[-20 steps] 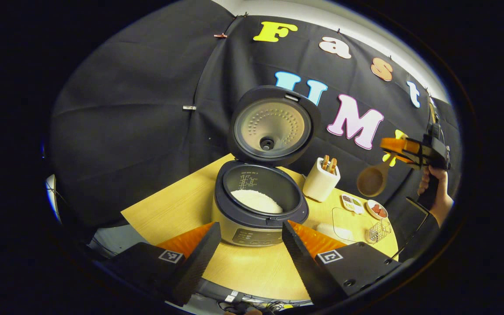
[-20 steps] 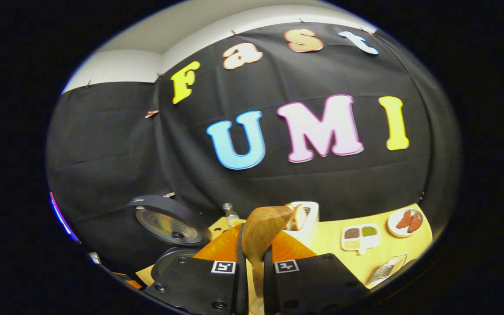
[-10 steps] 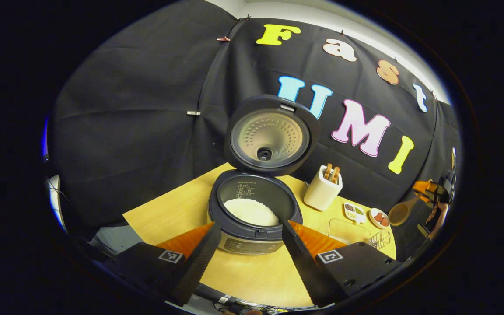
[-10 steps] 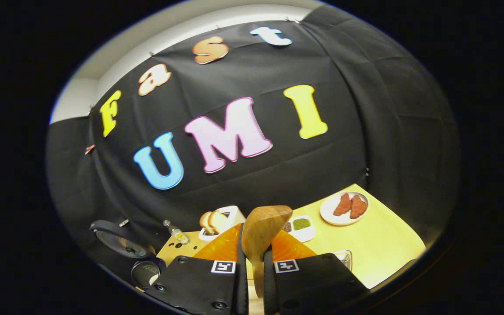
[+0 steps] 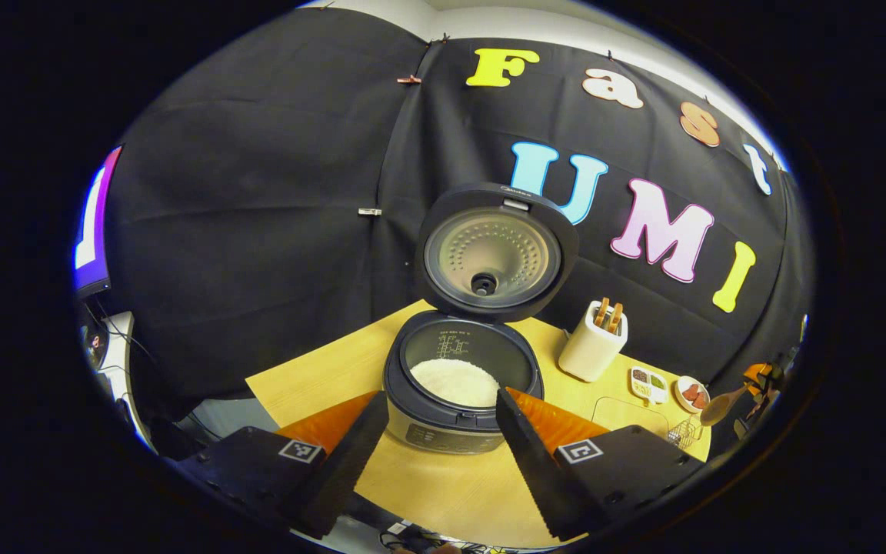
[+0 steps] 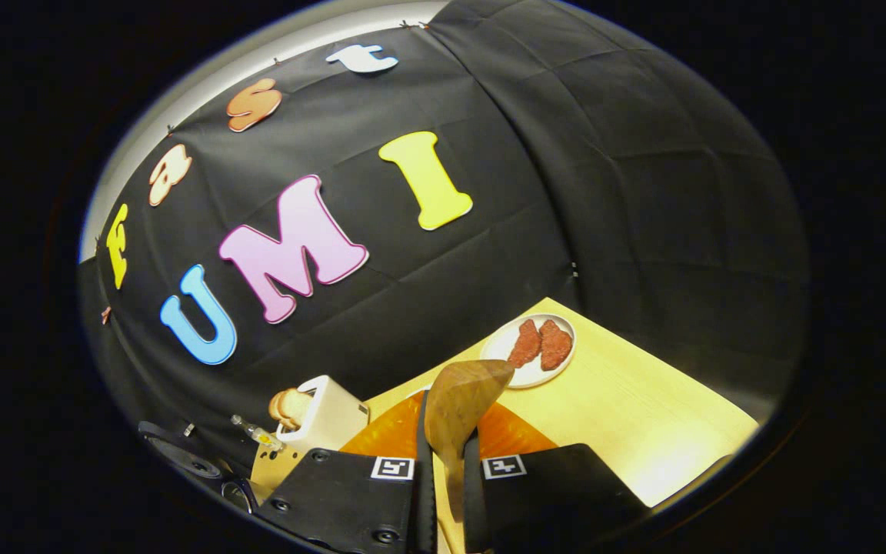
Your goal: Close the left gripper, press the button to open the rice cooker; take a wooden spoon from the chopstick holder with the right hand, scoop a spoonful of rice and pour it into the rice cooker, then put the wooden spoon back into the chopstick holder.
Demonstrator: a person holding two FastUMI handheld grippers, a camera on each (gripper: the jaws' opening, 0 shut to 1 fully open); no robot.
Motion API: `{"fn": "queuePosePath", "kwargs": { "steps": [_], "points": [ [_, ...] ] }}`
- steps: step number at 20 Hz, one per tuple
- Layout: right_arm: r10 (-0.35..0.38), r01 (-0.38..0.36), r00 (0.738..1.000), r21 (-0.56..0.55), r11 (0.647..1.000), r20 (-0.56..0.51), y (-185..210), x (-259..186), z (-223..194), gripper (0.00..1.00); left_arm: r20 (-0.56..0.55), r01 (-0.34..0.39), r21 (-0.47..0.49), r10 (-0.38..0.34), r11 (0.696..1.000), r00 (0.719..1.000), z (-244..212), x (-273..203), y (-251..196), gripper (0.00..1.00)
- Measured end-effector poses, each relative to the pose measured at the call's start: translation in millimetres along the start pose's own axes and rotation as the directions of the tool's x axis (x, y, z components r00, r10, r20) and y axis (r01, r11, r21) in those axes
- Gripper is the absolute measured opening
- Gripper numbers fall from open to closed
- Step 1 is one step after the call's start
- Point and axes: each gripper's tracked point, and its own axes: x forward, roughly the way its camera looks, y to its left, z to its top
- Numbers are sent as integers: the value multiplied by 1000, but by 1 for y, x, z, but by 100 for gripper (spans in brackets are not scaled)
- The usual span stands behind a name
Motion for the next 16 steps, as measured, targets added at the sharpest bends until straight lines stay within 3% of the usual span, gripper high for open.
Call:
{"fn": "queuePosePath", "kwargs": {
  "steps": [4,11,14,16],
  "points": [
    [-63,65,997,41,997,-43,-35,27,-23,18,89,-37,5,37,999,995,32,-3,-15,95],
    [-130,139,984,65,988,-122,-61,58,-68,18,238,-82,26,74,996,968,99,4,-18,95],
    [-154,169,978,104,980,-142,-66,58,-80,20,301,-110,79,82,991,950,131,14,-18,95],
    [-143,161,980,122,979,-141,-64,53,-79,22,361,-98,130,45,987,932,158,19,-28,95]
  ]
}}
